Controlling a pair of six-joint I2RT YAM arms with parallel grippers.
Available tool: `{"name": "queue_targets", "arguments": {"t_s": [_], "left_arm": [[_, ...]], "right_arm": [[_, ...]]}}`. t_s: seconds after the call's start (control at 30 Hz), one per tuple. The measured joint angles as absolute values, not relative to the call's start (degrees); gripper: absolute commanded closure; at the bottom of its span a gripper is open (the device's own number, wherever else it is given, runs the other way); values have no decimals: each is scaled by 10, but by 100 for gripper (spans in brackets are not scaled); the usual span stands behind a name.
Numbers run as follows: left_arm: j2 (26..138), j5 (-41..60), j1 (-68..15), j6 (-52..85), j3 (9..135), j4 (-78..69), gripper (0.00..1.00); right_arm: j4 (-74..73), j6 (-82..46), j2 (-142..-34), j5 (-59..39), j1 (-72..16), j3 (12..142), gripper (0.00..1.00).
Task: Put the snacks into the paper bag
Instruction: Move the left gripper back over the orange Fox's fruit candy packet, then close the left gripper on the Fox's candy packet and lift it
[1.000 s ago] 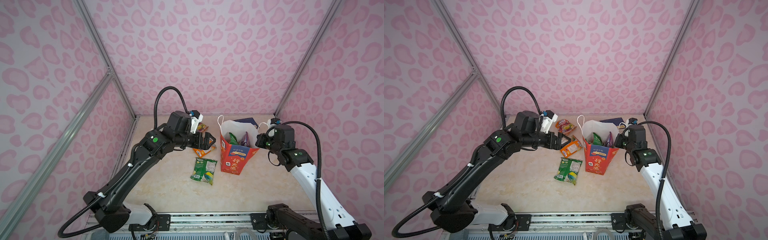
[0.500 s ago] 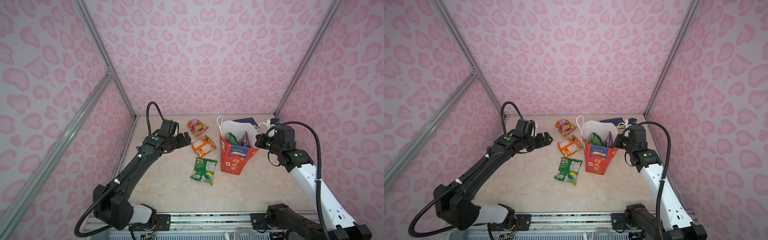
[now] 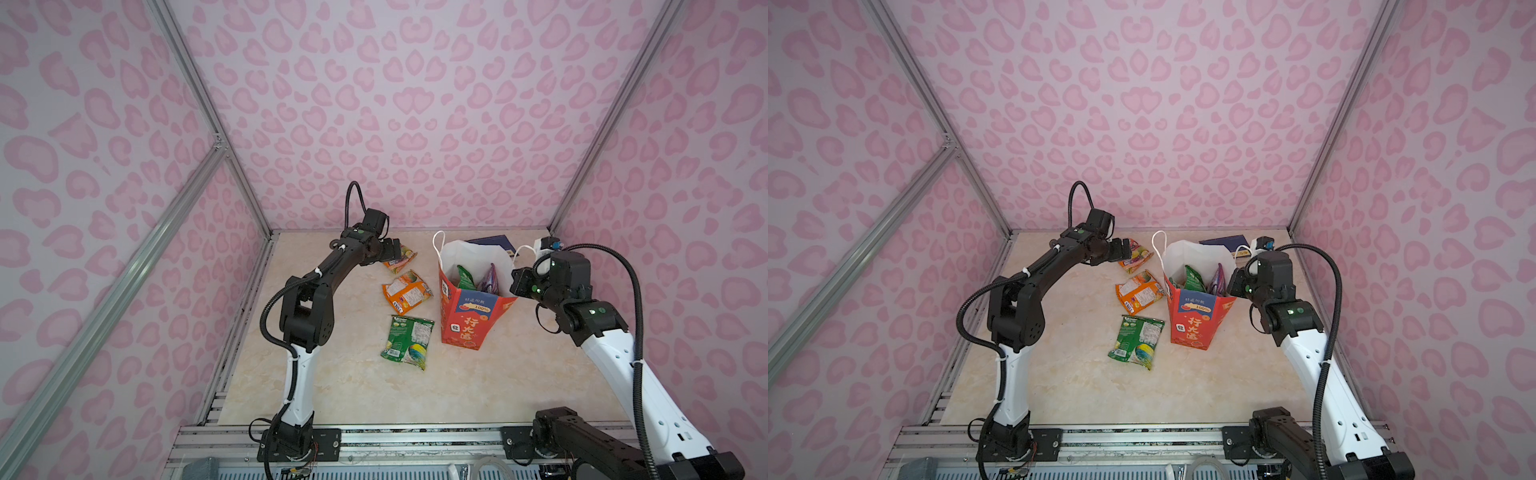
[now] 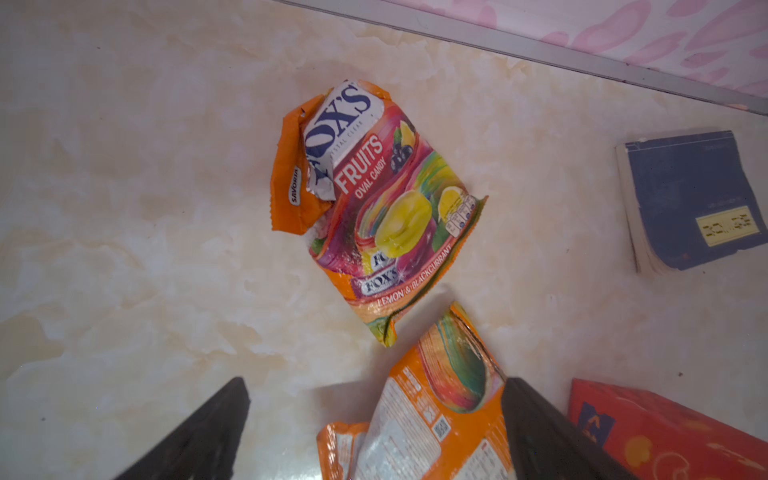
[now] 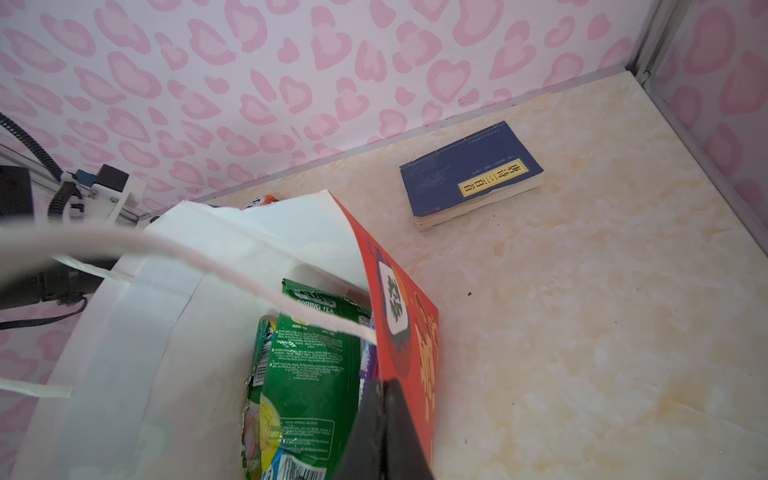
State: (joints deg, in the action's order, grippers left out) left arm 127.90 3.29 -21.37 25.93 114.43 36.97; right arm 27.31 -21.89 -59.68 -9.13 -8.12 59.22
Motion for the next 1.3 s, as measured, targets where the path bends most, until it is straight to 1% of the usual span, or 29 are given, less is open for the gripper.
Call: {"name": "queue_targets", "arguments": {"t_s": [0.43,0.63,0.77,0.8,0.9,1.07,1.17,1.3], "left_arm": [[1427,86,-204,275,1308,380,3],[1456,66,-203,296,1318,398,2],[1478,57,-199,304,1338,408,0],[1482,56,-199,305,1342,408,2],[1486,51,-197,314,1347,408,10],[1493,55,-193,326,1351,405,35],[1496,69,-190,334,1351,401,48],[1495,81,-187,341,1342,387,60]], "right_arm": [[262,-221,-598,-105,-81,587,100],[261,-222,-598,-109,-81,587,100],[261,-223,-597,-114,-81,586,100],[260,-223,-597,-115,-81,586,100],[261,-223,-596,-116,-81,586,100],[261,-223,-594,-118,-81,585,100],[260,-223,-592,-118,-81,584,100],[260,-223,-592,-118,-81,583,100]]}}
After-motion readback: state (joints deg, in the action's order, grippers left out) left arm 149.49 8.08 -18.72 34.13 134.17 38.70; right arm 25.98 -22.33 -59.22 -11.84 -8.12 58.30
